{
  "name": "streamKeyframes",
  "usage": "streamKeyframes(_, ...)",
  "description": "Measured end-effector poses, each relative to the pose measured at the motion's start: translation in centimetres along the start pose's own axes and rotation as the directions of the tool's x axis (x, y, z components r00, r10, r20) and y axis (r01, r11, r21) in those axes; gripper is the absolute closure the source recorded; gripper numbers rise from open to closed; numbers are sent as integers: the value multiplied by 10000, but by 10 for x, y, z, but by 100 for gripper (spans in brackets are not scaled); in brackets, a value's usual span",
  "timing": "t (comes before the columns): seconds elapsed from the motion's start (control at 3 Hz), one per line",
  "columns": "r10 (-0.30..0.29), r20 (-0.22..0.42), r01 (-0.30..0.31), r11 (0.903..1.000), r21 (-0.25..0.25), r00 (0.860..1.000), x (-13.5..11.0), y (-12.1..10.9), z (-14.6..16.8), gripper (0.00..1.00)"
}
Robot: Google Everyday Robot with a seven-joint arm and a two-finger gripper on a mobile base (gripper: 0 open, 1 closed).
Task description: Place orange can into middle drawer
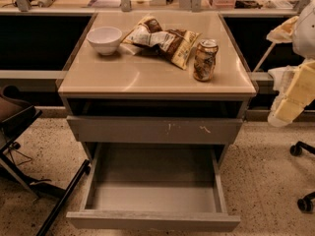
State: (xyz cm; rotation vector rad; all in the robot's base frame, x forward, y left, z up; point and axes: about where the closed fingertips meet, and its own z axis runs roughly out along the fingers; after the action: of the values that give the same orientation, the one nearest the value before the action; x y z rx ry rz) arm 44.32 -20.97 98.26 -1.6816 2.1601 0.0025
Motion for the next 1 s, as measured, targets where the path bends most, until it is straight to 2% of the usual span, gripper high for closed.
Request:
streamKeyframes(0.33,13,1706,-45,9998,183,9853,1,-37,3,0)
streamKeyframes(0.67,272,4092,-208,9996,-200,9120,-34,-93,24,0)
streamKeyframes(1.0,1230,6291,-804,9921,-960,7675,-69,-145,42,0)
